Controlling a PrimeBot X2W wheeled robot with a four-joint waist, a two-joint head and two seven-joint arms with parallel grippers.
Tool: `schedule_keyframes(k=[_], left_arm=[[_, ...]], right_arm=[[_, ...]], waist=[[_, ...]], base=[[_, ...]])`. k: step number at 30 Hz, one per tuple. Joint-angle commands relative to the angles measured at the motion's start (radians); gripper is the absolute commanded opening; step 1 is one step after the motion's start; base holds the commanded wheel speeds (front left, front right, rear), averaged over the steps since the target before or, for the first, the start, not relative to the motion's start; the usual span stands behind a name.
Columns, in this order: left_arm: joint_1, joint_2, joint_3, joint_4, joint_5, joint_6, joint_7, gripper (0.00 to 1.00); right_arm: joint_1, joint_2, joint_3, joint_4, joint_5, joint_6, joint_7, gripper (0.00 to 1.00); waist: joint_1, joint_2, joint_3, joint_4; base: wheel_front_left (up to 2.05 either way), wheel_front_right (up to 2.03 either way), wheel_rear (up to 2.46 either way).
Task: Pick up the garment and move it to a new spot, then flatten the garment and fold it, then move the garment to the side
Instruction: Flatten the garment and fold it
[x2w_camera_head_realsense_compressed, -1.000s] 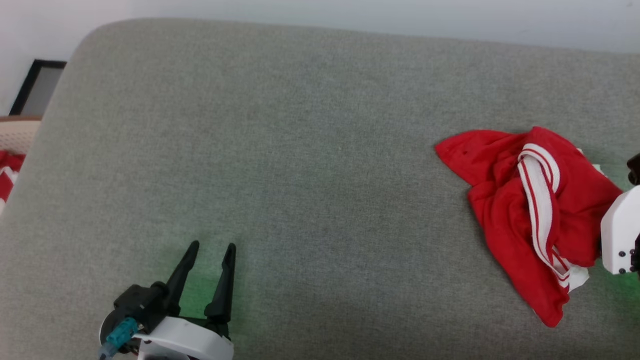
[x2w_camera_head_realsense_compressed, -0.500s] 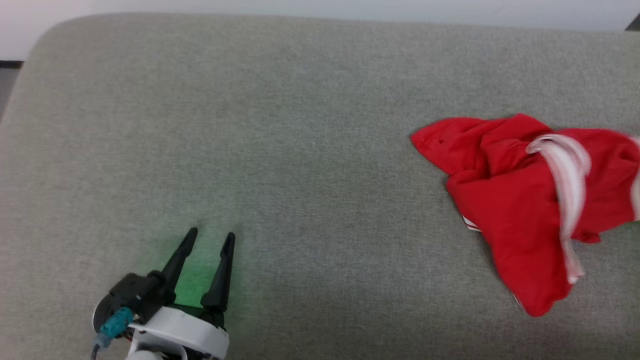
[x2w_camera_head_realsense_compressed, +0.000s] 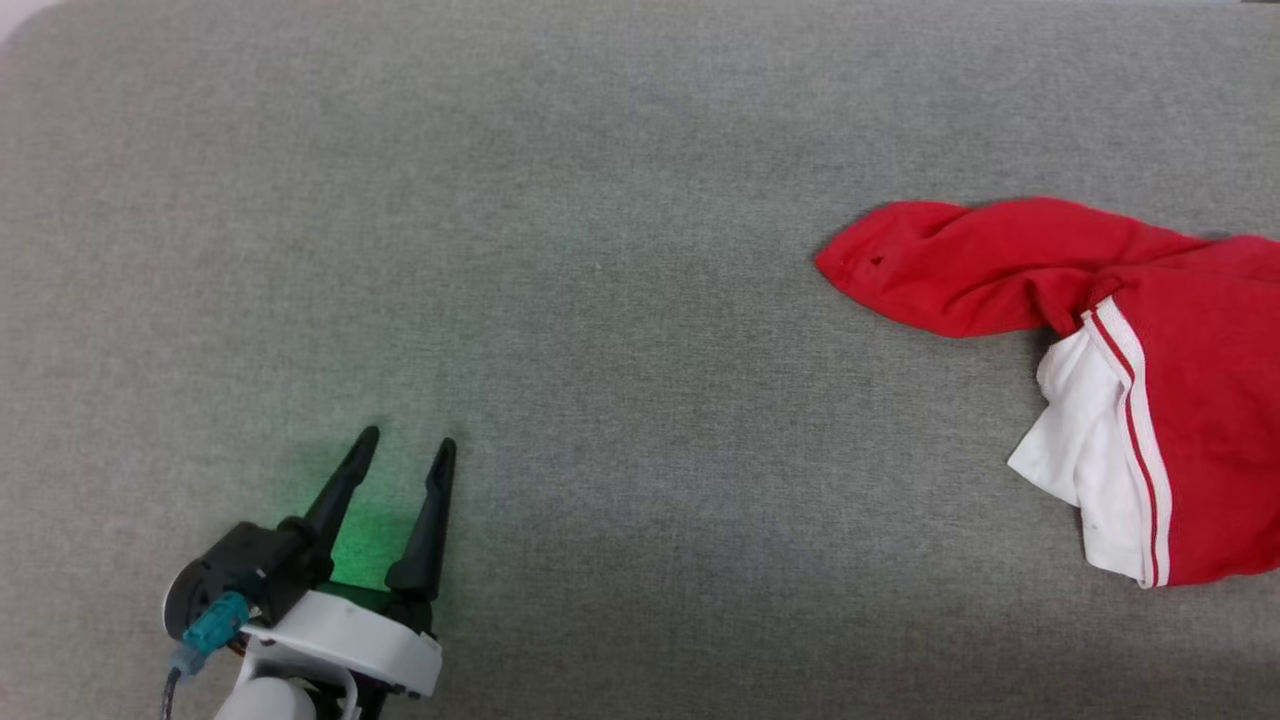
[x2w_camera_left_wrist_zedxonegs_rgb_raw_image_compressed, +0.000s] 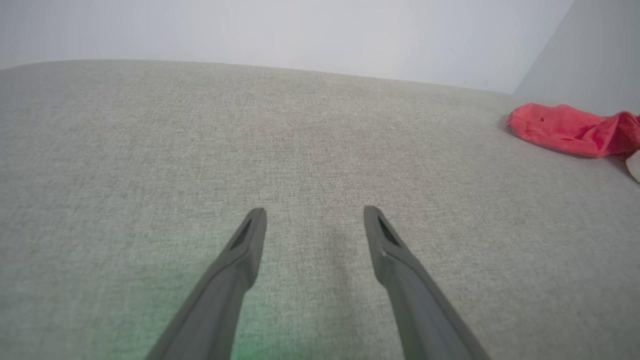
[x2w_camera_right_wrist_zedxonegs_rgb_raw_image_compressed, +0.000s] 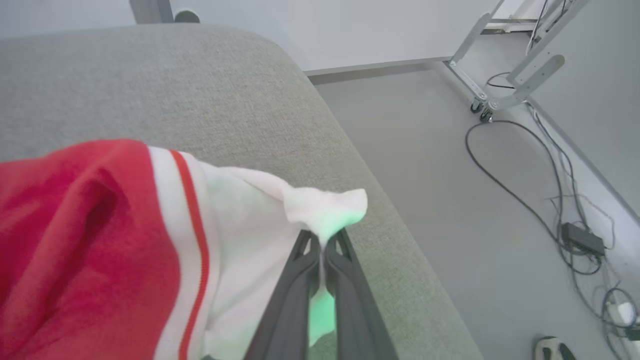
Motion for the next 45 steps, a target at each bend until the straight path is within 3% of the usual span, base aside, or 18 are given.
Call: schedule_keyframes(k=[1, 5, 6, 7, 8, 11, 17, 22, 26, 29, 34, 40, 45], left_arm=[[-0.007, 0.009, 0.0, 0.002, -0.001, -0.001, 0.0, 1.0], [-0.011, 0.018, -0.007, 0.001, 0.005, -0.001, 0.0, 1.0], [-0.013, 0.022, -0.009, 0.0, 0.005, -0.001, 0.0, 1.0], [-0.016, 0.027, -0.013, -0.001, 0.004, -0.001, 0.0, 1.0], [-0.02, 0.033, -0.018, -0.001, 0.002, -0.001, 0.0, 1.0], [-0.036, 0.058, -0.038, -0.007, -0.012, -0.001, 0.0, 1.0], [-0.111, 0.153, -0.116, -0.04, -0.024, -0.001, 0.0, 1.0], [-0.215, 0.257, -0.286, -0.057, -0.047, -0.001, 0.0, 1.0], [-0.334, 0.308, -0.491, -0.065, -0.162, -0.001, 0.091, 1.0], [-0.426, 0.304, -0.636, -0.073, -0.359, -0.001, 0.258, 1.0], [-0.567, 0.273, -0.778, -0.044, -0.628, -0.001, 0.508, 1.0], [-0.689, 0.192, -0.841, 0.106, -0.767, -0.001, 0.639, 1.0], [-0.752, 0.133, -0.873, 0.263, -0.787, -0.001, 0.657, 1.0]], right_arm=[[-0.023, 0.054, -0.064, 0.004, -0.034, -0.001, -0.026, 0.0], [-0.032, 0.094, -0.101, 0.0, -0.081, -0.001, -0.055, 0.0], [-0.04, 0.111, -0.108, -0.002, -0.09, -0.001, -0.066, 0.04], [-0.038, 0.12, -0.101, -0.005, -0.106, -0.001, -0.077, 0.45], [-0.031, 0.127, -0.089, -0.007, -0.116, -0.001, -0.088, 1.0], [-0.001, 0.144, -0.016, -0.026, -0.134, -0.001, -0.132, 1.0], [0.049, 0.182, 0.13, -0.113, -0.053, -0.001, -0.277, 1.0], [0.112, 0.203, 0.315, -0.22, 0.06, -0.002, -0.362, 1.0], [0.162, 0.225, 0.409, -0.317, 0.114, -0.001, -0.393, 1.0], [0.202, 0.242, 0.45, -0.394, 0.153, -0.001, -0.406, 1.0], [0.255, 0.283, 0.478, -0.488, 0.177, -0.001, -0.417, 1.0], [0.27, 0.335, 0.517, -0.51, 0.168, -0.001, -0.431, 1.0], [0.261, 0.373, 0.545, -0.504, 0.163, -0.001, -0.441, 1.0]], waist=[[-0.0001, 0.0, -0.003, -0.006], [-0.0001, 0.0, -0.009, -0.014], [-0.0001, 0.0, -0.012, -0.017], [-0.0001, 0.0, -0.016, -0.021], [-0.0001, 0.0, -0.021, -0.025], [-0.0001, 0.0, -0.039, -0.045], [-0.0001, 0.0, -0.088, -0.111], [-0.0001, 0.0, -0.134, -0.185], [-0.0001, 0.0, -0.155, -0.24], [-0.0001, 0.0, -0.157, -0.279], [-0.0001, 0.0, -0.134, -0.346], [-0.0001, 0.0, -0.093, -0.444], [-0.0001, 0.0, -0.062, -0.52]], base=[[0.0, 0.0, 0.0], [0.0, 0.0, 0.0], [0.0, 0.0, 0.0], [0.0, 0.0, 0.0], [0.0, 0.0, 0.0], [0.0, 0.0, 0.0], [0.0, 0.0, 0.0], [0.0, 0.0, 0.0], [0.0, 0.0, 0.0], [0.0, 0.0, 0.0], [0.0, 0.0, 0.0], [0.0, 0.0, 0.0], [0.0, 0.0, 0.0]])
